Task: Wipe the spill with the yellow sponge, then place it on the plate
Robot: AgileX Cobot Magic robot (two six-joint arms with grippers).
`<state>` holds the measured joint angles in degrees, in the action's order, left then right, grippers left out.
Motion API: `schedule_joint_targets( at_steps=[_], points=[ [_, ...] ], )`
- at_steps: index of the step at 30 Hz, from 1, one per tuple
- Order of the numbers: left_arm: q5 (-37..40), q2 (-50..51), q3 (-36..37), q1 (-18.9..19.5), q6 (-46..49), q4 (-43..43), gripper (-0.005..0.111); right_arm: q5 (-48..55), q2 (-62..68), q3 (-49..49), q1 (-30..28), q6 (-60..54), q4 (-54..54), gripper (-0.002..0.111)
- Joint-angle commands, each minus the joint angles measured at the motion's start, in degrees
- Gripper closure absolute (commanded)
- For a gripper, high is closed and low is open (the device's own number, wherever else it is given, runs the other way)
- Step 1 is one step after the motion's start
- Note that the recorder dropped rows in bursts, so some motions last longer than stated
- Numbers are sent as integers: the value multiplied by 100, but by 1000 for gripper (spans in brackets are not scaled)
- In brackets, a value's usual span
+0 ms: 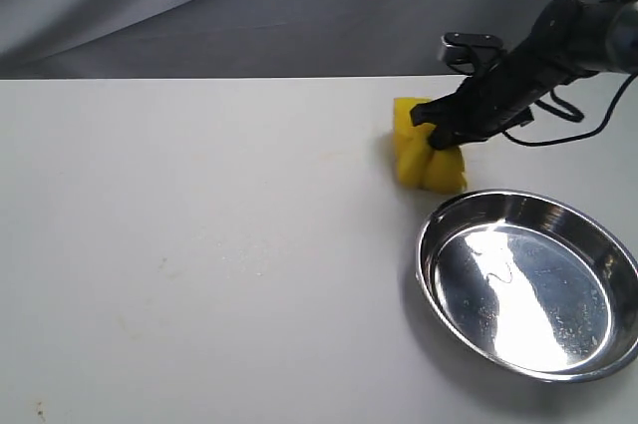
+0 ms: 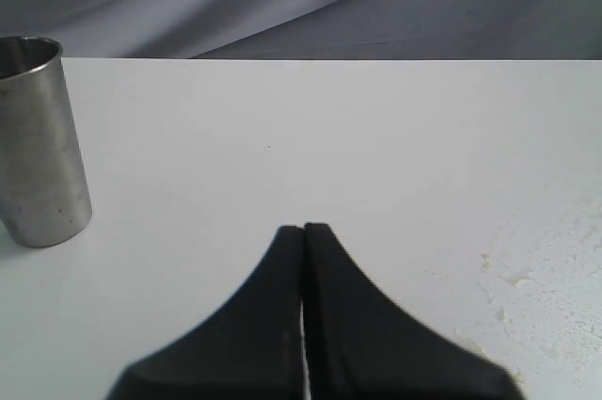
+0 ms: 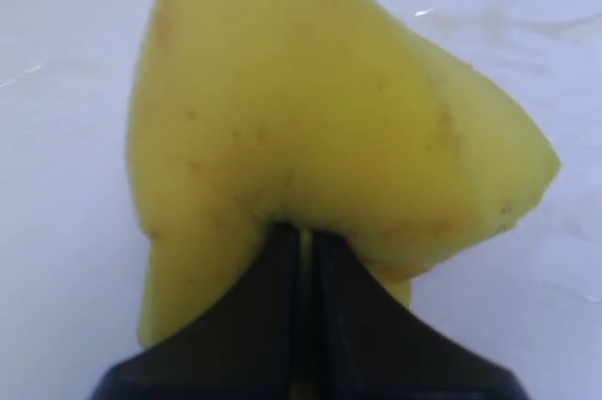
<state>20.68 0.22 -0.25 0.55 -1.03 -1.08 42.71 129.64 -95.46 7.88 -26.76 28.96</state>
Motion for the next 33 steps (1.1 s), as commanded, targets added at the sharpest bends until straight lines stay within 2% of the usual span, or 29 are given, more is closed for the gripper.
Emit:
schedule_joint_targets(
  at_steps=[1, 19, 27, 33],
  points=[
    [-72, -22, 25, -5, -14, -16, 107, 801, 81, 73, 606, -852, 724, 108],
    [-72, -22, 25, -5, -14, -16, 107, 753, 81, 73, 3445, -1483, 806, 108],
    [-72, -22, 25, -5, -14, -16, 107, 742, 81, 73, 4179, -1821, 978, 108],
    [-72, -22, 25, -5, -14, -16, 107, 334, 81, 73, 4287, -1855, 962, 108]
  ],
)
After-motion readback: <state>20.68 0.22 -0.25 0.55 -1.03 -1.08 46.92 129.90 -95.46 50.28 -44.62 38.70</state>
